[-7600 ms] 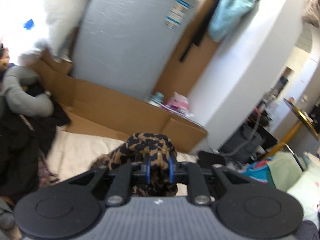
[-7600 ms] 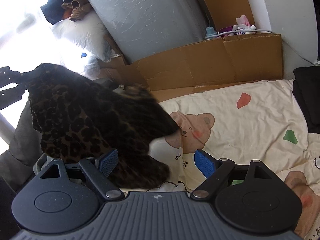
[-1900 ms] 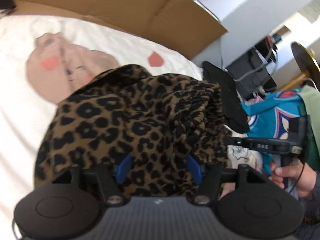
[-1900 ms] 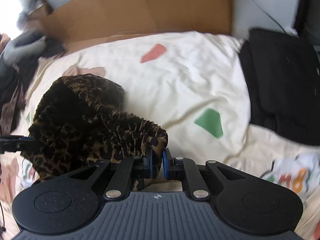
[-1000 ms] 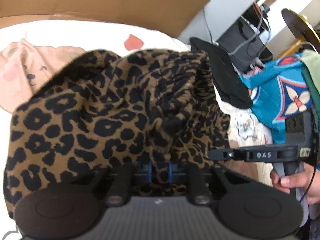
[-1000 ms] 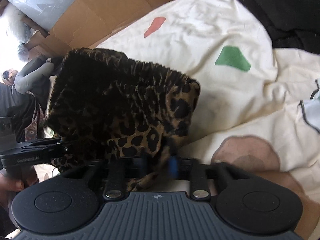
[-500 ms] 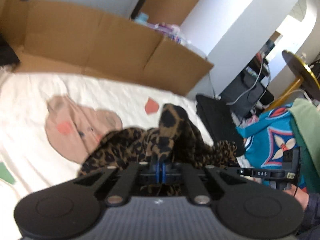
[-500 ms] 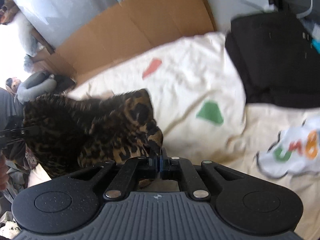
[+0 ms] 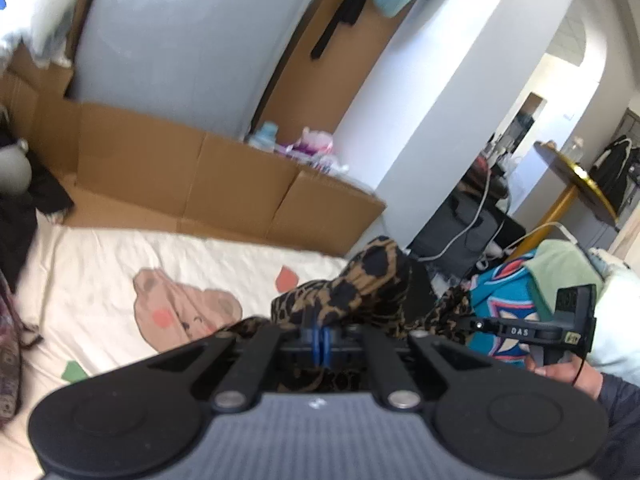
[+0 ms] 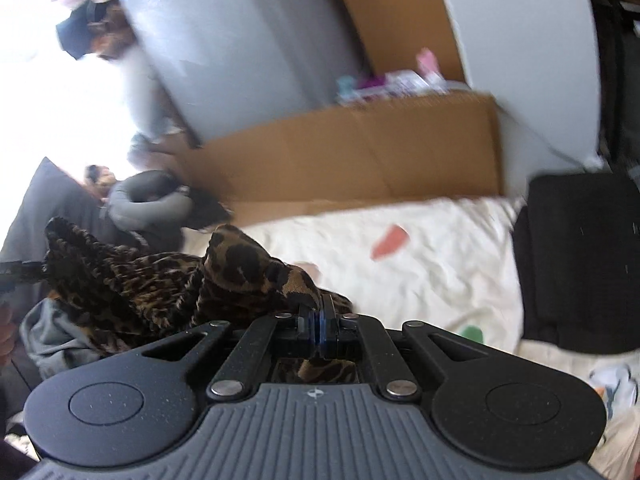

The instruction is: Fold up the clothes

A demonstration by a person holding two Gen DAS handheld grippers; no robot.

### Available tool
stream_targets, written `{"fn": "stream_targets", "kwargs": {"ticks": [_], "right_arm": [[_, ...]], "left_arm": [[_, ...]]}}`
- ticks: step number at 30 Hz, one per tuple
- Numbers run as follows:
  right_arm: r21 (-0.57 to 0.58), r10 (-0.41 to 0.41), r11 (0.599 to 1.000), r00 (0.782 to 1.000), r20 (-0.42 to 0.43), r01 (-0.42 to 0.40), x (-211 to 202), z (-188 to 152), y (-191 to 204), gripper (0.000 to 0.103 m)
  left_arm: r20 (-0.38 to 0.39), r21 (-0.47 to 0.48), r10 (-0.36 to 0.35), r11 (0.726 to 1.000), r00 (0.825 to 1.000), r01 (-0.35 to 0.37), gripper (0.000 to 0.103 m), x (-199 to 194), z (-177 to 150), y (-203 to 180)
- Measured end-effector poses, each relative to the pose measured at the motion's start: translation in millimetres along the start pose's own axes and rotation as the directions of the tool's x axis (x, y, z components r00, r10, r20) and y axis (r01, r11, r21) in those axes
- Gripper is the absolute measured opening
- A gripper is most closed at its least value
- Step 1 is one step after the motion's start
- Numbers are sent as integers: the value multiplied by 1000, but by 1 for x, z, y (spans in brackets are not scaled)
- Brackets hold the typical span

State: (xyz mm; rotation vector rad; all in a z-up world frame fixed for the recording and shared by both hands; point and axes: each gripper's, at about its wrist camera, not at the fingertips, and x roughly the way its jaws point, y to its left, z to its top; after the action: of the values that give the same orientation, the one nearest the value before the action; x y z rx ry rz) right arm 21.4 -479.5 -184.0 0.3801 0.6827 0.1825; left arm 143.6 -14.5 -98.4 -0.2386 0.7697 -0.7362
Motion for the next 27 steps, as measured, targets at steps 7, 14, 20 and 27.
{"fn": "stream_targets", "kwargs": {"ticks": [7,14,20,27], "right_arm": [[-77,64,995,997,36,-61,-60,28,43,0],[-115,114,988,991,76,-105,-111,47,71,0],[-131,148,982,985,88,-136,-138,56,79,0],[-106,138,986,989,56,-132,-119,50,71,0]], "left_arm": [[68,32,-16,999,998,14,2,-61,13,-33],[110,40,-42,998,993,38,2,-104,23,-56],[122,32,-66,998,990,62,2,-127,22,-62],[77,-27,-26,999,997,28,2,-100,9,-31]]}}
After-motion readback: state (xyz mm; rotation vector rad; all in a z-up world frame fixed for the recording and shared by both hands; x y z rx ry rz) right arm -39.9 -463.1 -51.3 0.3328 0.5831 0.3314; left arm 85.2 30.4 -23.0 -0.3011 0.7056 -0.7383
